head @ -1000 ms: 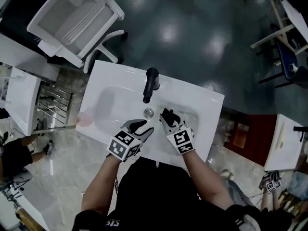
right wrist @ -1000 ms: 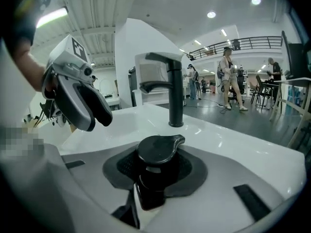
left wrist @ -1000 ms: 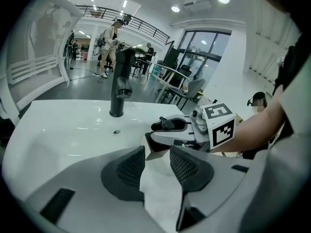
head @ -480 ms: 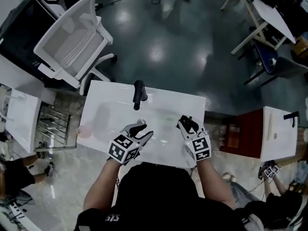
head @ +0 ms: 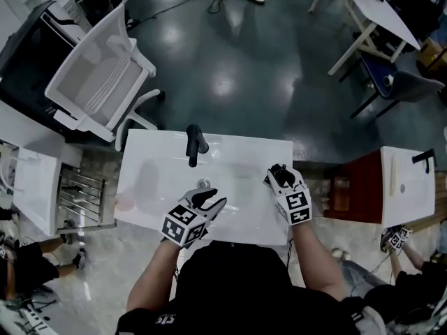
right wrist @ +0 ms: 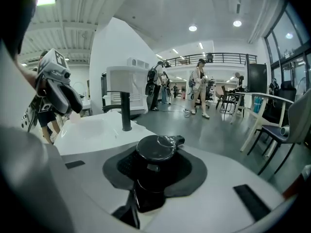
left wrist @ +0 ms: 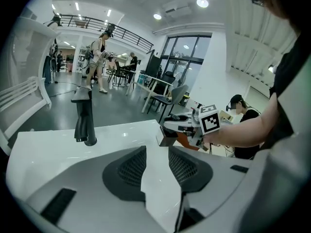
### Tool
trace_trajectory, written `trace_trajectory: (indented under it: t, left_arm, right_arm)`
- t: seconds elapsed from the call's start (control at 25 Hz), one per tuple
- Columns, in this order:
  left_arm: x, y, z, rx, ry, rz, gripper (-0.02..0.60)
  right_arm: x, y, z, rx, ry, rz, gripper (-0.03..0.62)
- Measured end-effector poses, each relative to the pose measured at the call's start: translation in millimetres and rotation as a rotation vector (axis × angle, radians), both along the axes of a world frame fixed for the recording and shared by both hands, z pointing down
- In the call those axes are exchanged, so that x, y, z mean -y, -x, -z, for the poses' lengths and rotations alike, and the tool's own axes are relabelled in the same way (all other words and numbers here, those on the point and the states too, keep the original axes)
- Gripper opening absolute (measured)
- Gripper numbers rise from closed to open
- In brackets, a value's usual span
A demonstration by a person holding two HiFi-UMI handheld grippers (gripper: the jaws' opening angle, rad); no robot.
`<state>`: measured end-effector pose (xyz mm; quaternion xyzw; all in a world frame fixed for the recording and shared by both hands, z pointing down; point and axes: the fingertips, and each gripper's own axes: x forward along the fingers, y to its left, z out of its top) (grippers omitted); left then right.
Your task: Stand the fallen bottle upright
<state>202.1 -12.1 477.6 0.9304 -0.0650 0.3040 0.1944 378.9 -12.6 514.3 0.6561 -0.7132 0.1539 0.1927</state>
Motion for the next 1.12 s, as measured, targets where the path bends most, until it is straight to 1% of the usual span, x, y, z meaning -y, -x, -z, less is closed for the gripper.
trace_trajectory:
  t: [0.2, 0.4, 0.52, 0.64, 0.76, 0.84, 0.96, 1.04, 1.12]
  left_arm:
    - [-1, 2, 0, -0.004, 0.006, 0.036, 0.146]
    - [4, 15, 6, -0.004, 0.002, 0.098, 0.137]
    - [9, 23, 13, -0.010, -0.002, 0.153, 0.130]
    - [11, 29, 21, -0.015, -0.009, 0.205, 0.123]
    - [9, 30, 26, -0.020, -0.017, 0.241, 0.117]
    - [6, 30, 24, -0.021, -0.008, 0.261, 0.112]
    - [-4, 25, 17, -0.005, 0.017, 0.268, 0.106]
    - [-9, 19, 14, 0.004, 0.021, 0.248, 0.103]
    - [-10, 11, 17, 0.005, 0.009, 0.222, 0.103]
  right_arm:
    - [23, -16, -3, 0.003, -0.001, -0.002, 0.115]
    - [41, -24, -5, 0.011, 0.021, 0.001, 0.123]
    - [44, -23, -5, 0.057, 0.026, 0.000, 0.138]
    - [37, -23, -2, 0.114, 0.009, -0.011, 0.160]
    - [29, -25, 4, 0.143, -0.013, -0.009, 0.173]
    - [25, -27, 11, 0.160, -0.032, -0.009, 0.189]
    - [11, -32, 21, 0.192, -0.064, -0.020, 0.196]
    - [2, -35, 24, 0.206, -0.076, -0.025, 0.196]
    - [-4, -39, 26, 0.209, -0.083, -0.035, 0.196]
